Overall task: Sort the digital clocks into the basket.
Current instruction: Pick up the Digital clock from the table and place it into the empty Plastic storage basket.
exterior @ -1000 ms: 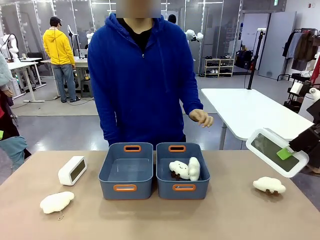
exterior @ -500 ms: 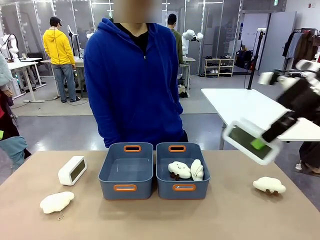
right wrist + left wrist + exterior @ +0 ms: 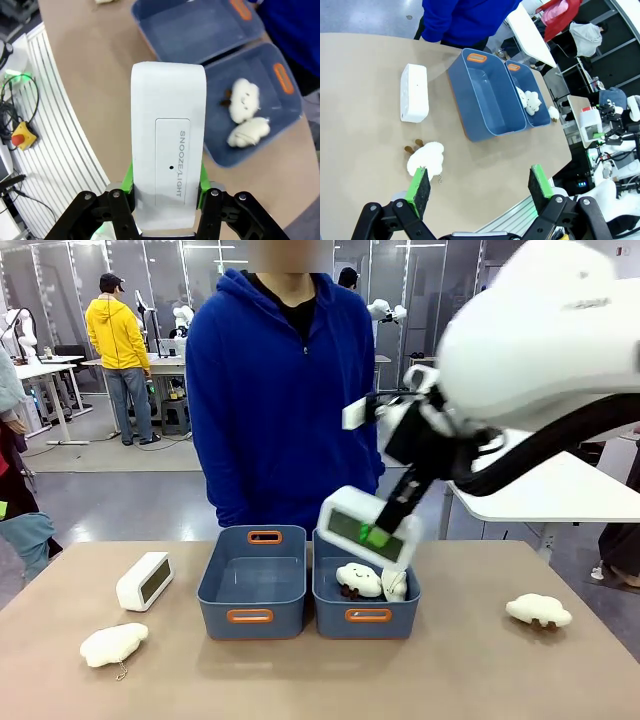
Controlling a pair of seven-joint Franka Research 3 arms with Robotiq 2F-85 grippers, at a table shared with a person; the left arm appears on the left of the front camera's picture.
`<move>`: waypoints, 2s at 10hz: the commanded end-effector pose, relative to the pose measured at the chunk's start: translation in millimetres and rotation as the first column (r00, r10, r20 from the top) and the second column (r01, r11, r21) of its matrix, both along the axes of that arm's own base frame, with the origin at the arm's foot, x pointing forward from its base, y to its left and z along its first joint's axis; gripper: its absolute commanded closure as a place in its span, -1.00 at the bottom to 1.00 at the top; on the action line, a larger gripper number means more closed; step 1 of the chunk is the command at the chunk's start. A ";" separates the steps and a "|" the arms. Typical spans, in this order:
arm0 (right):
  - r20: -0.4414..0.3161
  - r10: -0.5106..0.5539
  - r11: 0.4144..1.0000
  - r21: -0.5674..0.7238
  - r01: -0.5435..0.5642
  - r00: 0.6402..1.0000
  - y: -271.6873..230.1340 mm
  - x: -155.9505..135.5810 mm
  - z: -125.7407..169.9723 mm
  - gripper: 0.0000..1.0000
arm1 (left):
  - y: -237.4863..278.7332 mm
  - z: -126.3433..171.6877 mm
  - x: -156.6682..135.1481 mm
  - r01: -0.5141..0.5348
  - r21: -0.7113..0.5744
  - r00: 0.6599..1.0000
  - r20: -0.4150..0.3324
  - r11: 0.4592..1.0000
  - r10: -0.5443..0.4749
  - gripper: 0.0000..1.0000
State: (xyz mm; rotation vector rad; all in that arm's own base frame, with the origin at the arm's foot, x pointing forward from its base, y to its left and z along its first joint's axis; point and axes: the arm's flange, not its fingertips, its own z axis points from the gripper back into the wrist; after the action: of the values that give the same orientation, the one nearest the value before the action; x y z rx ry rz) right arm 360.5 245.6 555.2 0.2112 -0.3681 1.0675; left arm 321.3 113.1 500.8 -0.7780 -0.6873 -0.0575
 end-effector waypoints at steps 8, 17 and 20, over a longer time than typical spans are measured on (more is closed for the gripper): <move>0.034 0.273 0.945 -0.196 -0.262 0.961 181.1 89.9 -78.0 0.91 | 1.1 0.2 -0.2 0.012 0.000 1.000 0.005 1.000 -0.012 -1.00; -0.109 0.403 0.880 -0.225 -0.417 0.909 177.1 158.2 -150.3 0.91 | 1.1 0.2 -0.2 0.012 0.000 1.000 0.005 1.000 -0.012 -1.00; -0.115 0.378 0.904 -0.167 -0.393 0.919 177.6 165.4 -148.9 -0.70 | 1.1 0.2 -0.2 0.012 0.000 1.000 0.005 1.000 -0.012 -1.00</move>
State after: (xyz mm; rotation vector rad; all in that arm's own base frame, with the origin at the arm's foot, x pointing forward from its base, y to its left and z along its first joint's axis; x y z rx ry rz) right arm 526.2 421.4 401.2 0.1317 -0.1338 1.4774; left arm 321.2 113.1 500.7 -0.7774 -0.6871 -0.0573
